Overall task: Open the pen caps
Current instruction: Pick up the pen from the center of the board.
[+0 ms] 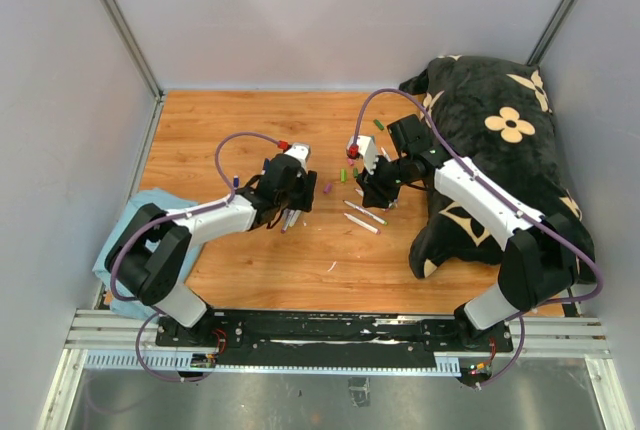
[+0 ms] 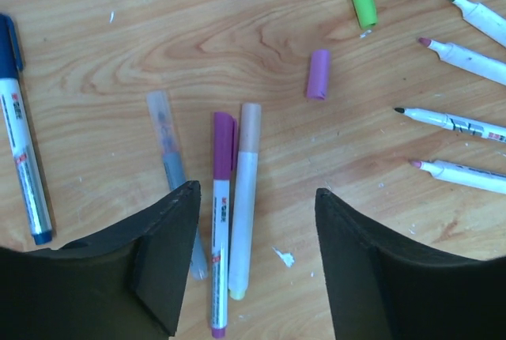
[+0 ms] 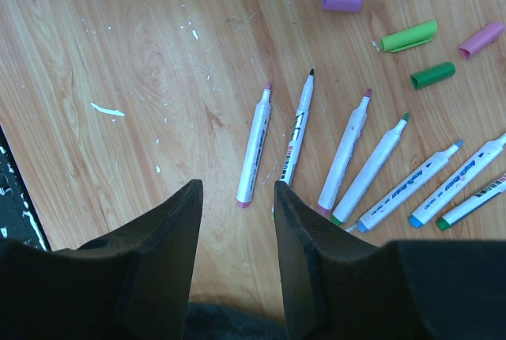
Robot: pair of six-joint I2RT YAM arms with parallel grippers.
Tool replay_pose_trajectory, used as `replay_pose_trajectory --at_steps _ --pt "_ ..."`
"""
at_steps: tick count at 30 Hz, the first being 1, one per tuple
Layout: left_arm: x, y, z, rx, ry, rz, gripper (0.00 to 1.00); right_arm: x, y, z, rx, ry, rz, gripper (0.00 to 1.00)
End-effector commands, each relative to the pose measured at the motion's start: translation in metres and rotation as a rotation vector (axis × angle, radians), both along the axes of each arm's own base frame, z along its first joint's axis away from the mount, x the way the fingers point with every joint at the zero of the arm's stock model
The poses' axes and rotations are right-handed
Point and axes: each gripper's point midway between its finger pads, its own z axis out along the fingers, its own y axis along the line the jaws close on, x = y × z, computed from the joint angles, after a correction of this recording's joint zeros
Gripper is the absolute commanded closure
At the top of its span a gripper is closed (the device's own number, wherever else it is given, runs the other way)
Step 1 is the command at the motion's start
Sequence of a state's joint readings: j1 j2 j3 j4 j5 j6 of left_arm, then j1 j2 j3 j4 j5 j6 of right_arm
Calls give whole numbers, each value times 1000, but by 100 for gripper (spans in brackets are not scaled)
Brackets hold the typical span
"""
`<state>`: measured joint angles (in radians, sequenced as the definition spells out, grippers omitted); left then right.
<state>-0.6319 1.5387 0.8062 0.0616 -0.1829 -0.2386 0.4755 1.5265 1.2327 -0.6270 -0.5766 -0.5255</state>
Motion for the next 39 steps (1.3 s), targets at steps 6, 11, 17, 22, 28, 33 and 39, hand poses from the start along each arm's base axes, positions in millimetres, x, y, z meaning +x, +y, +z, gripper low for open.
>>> replay_pose_trajectory --at_steps 6,11,17,22,28,33,39 --pt "10 -9 -5 56 28 -38 60 0 -10 -7 -10 31 -14 58" --pt "8 -13 -12 53 51 -59 67 0 -10 -7 -8 33 -13 58" --pt "9 -12 -25 86 81 -59 68 0 -10 -6 -7 28 -14 58" --pt "9 -11 -33 103 96 -58 69 0 -10 -6 -5 29 -13 58" --pt "7 -8 -43 126 122 -53 69 -1 -10 -6 -5 29 -12 58" --pt "5 -5 -50 143 144 -41 73 -1 -10 -5 -3 29 -11 58" --pt "-3 8 -55 181 177 -5 74 -1 -9 -5 -1 31 -10 58"
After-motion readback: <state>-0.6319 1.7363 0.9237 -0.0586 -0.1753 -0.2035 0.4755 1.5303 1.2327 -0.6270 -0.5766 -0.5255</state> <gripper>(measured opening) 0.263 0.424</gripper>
